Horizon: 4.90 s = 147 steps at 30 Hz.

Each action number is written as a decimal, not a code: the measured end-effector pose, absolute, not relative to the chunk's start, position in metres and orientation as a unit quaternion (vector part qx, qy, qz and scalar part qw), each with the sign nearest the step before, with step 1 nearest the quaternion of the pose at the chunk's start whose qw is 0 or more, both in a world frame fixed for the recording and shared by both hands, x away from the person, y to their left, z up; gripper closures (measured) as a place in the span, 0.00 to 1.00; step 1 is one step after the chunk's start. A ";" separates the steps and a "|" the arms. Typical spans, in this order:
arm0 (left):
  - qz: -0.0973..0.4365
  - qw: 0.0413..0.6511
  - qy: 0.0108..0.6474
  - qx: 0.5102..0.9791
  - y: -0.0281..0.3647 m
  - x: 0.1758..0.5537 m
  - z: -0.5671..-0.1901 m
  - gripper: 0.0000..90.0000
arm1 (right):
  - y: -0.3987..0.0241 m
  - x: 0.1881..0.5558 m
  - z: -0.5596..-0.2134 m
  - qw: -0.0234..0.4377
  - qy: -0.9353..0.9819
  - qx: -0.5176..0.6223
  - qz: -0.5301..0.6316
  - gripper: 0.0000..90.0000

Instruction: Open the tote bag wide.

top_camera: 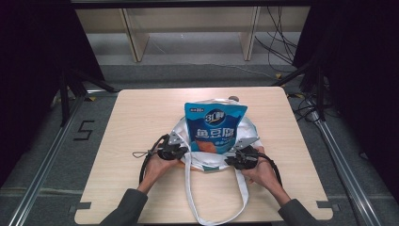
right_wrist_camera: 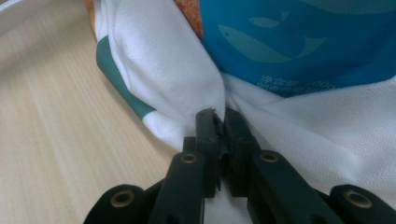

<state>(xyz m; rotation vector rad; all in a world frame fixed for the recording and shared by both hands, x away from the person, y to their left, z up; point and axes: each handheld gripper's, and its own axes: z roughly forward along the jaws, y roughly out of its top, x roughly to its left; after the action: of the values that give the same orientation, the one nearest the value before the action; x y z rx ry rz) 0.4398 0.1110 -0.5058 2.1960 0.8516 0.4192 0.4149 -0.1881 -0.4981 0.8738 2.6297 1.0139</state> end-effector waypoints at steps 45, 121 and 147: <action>0.132 0.462 0.364 0.798 0.141 0.387 -0.459 0.48 | -0.249 0.398 -0.448 0.124 0.815 0.365 0.432 0.53; 0.146 0.453 0.373 0.796 0.160 0.307 -0.490 0.21 | -0.280 0.330 -0.470 0.140 0.806 0.406 0.408 0.39; 0.149 0.418 0.358 0.821 0.154 0.282 -0.498 0.21 | -0.285 0.278 -0.491 0.150 0.834 0.377 0.373 0.35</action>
<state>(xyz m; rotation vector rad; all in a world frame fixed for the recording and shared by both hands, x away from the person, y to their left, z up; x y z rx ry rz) 0.2822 0.1544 -0.4980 2.0601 0.8984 0.3738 0.2785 -0.2851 -0.4910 1.0842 2.3955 1.0719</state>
